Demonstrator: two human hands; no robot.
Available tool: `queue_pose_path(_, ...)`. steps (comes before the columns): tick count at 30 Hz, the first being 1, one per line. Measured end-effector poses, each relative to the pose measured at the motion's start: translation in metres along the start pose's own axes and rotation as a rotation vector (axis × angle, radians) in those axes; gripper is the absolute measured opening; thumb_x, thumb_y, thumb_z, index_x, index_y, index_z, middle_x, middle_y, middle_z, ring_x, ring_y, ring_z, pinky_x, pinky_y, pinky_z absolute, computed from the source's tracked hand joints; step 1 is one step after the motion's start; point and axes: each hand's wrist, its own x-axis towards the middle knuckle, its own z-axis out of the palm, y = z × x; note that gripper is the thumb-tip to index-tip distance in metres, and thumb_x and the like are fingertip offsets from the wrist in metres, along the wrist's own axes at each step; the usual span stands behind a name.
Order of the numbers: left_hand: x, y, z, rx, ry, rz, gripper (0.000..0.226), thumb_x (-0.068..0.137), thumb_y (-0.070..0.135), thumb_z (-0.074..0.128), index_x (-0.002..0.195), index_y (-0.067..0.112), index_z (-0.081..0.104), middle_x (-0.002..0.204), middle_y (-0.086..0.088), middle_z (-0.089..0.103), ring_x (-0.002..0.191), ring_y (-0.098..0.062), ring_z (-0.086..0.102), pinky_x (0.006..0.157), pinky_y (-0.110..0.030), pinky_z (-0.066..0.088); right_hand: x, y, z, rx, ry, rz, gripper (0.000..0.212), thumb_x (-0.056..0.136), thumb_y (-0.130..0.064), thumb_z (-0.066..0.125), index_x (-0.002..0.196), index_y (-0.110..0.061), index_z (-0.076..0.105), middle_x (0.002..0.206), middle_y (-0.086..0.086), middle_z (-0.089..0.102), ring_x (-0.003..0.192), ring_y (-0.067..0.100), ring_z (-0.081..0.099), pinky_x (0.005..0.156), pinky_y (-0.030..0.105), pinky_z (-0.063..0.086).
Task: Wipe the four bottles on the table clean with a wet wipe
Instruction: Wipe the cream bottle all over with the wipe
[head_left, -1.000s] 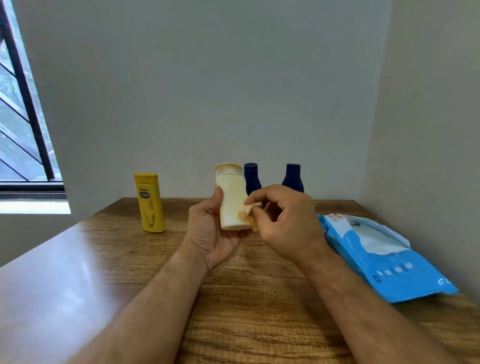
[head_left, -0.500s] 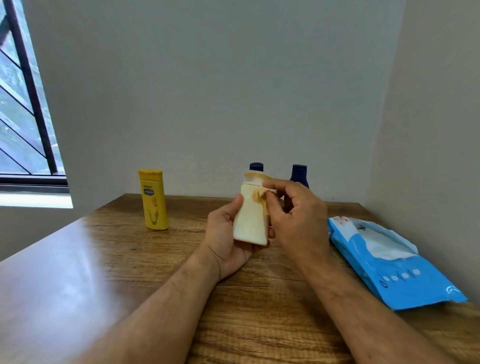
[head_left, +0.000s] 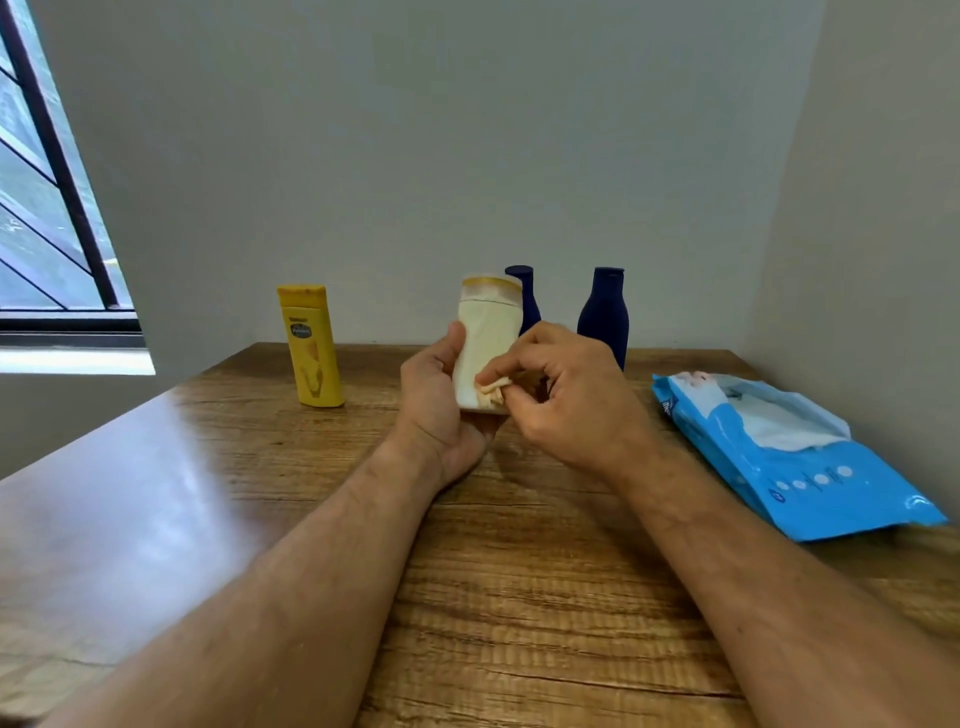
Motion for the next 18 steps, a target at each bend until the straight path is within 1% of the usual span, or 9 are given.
queue_pose_path(2, -0.001, -0.002, 0.000, 0.034, -0.026, -0.015, 0.050, 0.100, 0.042, 0.043, 0.125, 0.004, 0.064, 0.110, -0.018, 0.069, 0.099, -0.029, 0.067, 0.098, -0.043, 0.049, 0.000, 0.001, -0.001, -0.017, 0.076, 0.002, 0.019, 0.086, -0.019, 0.069, 0.101, -0.028, 0.074, 0.097, -0.014, 0.058, 0.085, -0.005, 0.055, 0.074, 0.003, 0.043)
queue_pose_path(5, -0.004, -0.008, 0.005, 0.170, -0.071, -0.039, 0.042, 0.099, 0.038, 0.045, 0.116, 0.008, 0.069, 0.103, -0.014, 0.071, 0.093, -0.027, 0.067, 0.085, -0.042, 0.050, 0.004, 0.001, -0.003, -0.005, 0.365, 0.058, 0.021, 0.090, -0.025, 0.067, 0.111, -0.025, 0.070, 0.101, -0.013, 0.059, 0.085, -0.005, 0.055, 0.075, 0.004, 0.046)
queue_pose_path(7, -0.007, -0.013, 0.011, 0.219, -0.085, -0.038, 0.039, 0.099, 0.037, 0.046, 0.114, 0.009, 0.068, 0.099, -0.013, 0.072, 0.088, -0.025, 0.067, 0.081, -0.041, 0.050, 0.006, 0.001, -0.004, -0.012, 0.466, 0.095, 0.023, 0.091, -0.027, 0.067, 0.114, -0.023, 0.068, 0.102, -0.012, 0.060, 0.086, -0.003, 0.055, 0.073, 0.001, 0.043)
queue_pose_path(9, -0.008, -0.013, 0.013, 0.207, -0.081, 0.002, 0.040, 0.101, 0.037, 0.042, 0.114, 0.008, 0.067, 0.100, -0.013, 0.073, 0.091, -0.025, 0.069, 0.085, -0.041, 0.052, 0.005, 0.002, -0.005, 0.003, 0.416, 0.112, 0.023, 0.090, -0.027, 0.068, 0.113, -0.023, 0.069, 0.103, -0.011, 0.063, 0.085, -0.002, 0.057, 0.071, 0.000, 0.043)
queue_pose_path(11, -0.006, -0.008, 0.009, 0.125, -0.069, 0.049, 0.048, 0.103, 0.041, 0.038, 0.119, 0.004, 0.065, 0.107, -0.017, 0.071, 0.101, -0.028, 0.068, 0.096, -0.043, 0.050, 0.002, 0.001, -0.004, 0.043, 0.225, 0.083, 0.019, 0.088, -0.022, 0.070, 0.107, -0.026, 0.072, 0.099, -0.012, 0.064, 0.084, -0.004, 0.058, 0.073, 0.001, 0.044)
queue_pose_path(13, -0.002, -0.002, 0.004, 0.058, -0.037, 0.081, 0.058, 0.103, 0.048, 0.035, 0.124, 0.001, 0.062, 0.112, -0.021, 0.066, 0.111, -0.033, 0.062, 0.108, -0.047, 0.045, 0.000, -0.001, -0.001, 0.056, 0.013, 0.042, 0.020, 0.086, -0.015, 0.071, 0.100, -0.028, 0.074, 0.093, -0.018, 0.062, 0.086, -0.006, 0.057, 0.075, 0.003, 0.043)
queue_pose_path(14, 0.000, 0.001, 0.001, 0.053, -0.014, 0.089, 0.061, 0.103, 0.051, 0.033, 0.124, 0.001, 0.061, 0.113, -0.021, 0.064, 0.113, -0.034, 0.059, 0.111, -0.048, 0.042, -0.001, -0.001, 0.000, 0.052, -0.053, 0.029, 0.021, 0.086, -0.014, 0.071, 0.099, -0.029, 0.075, 0.092, -0.021, 0.060, 0.086, -0.007, 0.056, 0.075, 0.003, 0.043)
queue_pose_path(16, 0.000, 0.001, 0.001, 0.090, -0.003, 0.094, 0.061, 0.104, 0.051, 0.032, 0.122, 0.002, 0.062, 0.111, -0.021, 0.066, 0.110, -0.033, 0.062, 0.108, -0.048, 0.045, -0.001, 0.000, 0.001, 0.045, -0.060, 0.020, 0.021, 0.086, -0.014, 0.070, 0.099, -0.030, 0.075, 0.092, -0.021, 0.061, 0.087, -0.007, 0.057, 0.074, 0.004, 0.043)
queue_pose_path(18, -0.004, -0.003, 0.006, 0.186, -0.025, 0.083, 0.055, 0.105, 0.046, 0.031, 0.117, 0.004, 0.065, 0.104, -0.018, 0.072, 0.099, -0.028, 0.069, 0.097, -0.042, 0.052, 0.000, 0.002, 0.000, 0.089, 0.088, 0.062, 0.019, 0.088, -0.018, 0.069, 0.102, -0.029, 0.073, 0.095, -0.016, 0.064, 0.085, -0.005, 0.059, 0.072, 0.005, 0.046)
